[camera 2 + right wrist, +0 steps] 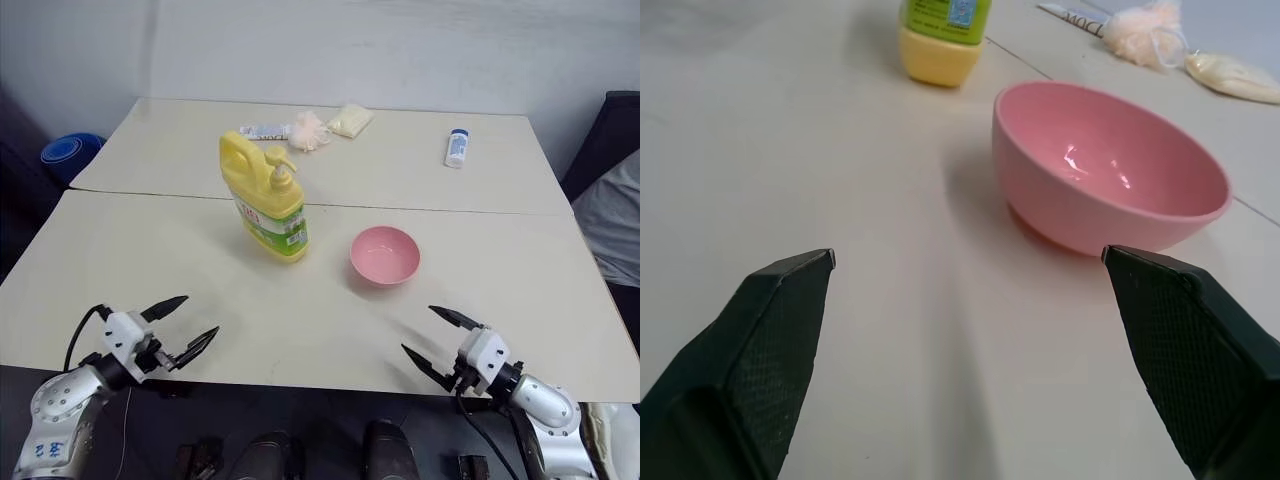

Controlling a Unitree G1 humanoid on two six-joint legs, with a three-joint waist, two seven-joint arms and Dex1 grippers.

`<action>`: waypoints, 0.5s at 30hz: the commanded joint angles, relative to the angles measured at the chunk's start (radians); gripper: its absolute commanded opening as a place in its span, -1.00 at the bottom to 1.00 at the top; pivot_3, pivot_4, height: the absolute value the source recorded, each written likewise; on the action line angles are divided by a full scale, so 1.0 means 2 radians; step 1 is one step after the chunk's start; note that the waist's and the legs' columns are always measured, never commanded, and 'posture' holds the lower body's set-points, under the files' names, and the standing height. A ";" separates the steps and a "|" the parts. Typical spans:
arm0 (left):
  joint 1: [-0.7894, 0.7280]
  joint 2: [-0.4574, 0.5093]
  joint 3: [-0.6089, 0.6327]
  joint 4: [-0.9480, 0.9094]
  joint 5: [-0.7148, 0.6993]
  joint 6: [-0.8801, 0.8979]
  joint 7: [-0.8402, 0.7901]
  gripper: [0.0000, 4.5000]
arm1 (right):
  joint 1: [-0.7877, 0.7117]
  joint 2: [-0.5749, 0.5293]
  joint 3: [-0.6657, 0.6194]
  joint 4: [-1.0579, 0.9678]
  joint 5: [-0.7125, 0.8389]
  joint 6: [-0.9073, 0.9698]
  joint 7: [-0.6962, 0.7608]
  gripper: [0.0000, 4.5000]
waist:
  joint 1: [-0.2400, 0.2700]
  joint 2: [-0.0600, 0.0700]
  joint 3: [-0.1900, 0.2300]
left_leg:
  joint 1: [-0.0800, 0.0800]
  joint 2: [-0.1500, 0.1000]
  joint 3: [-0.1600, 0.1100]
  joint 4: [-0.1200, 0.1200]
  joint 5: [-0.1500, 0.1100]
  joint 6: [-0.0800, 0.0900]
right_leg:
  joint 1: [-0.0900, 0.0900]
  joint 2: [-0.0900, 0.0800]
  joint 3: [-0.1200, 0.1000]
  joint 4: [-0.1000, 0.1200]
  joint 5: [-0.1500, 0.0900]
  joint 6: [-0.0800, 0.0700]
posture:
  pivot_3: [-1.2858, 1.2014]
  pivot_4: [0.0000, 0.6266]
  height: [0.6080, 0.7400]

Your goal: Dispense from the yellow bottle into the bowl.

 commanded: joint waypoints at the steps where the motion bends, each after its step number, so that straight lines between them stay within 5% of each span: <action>1: -0.006 0.005 0.005 -0.032 -0.008 0.037 0.014 0.98 | -0.005 -0.001 -0.004 -0.007 0.008 -0.001 -0.001 1.00 | -0.001 0.000 0.000 | 0.000 0.000 0.000 0.000 0.000 0.000 | 0.000 0.000 0.000 0.000 0.000 0.000 | 0.03 -0.52 1.00; 8: 0.000 0.018 0.041 -0.089 -0.116 0.088 -0.047 0.98 | -0.067 0.002 0.041 -0.102 0.039 0.144 -0.018 1.00 | 0.000 0.000 0.000 | 0.000 0.001 0.000 0.000 0.000 0.000 | 0.000 0.000 0.000 0.000 0.000 0.000 | 0.03 -0.52 1.00; 15: -0.044 0.077 0.037 -0.149 -0.179 0.167 -0.097 0.98 | -0.194 0.029 0.107 -0.091 -0.034 0.294 -0.100 1.00 | 0.001 0.000 0.000 | -0.001 0.000 -0.002 0.002 0.000 0.000 | 0.000 -0.001 0.001 0.000 0.000 0.000 | 0.03 -0.52 1.00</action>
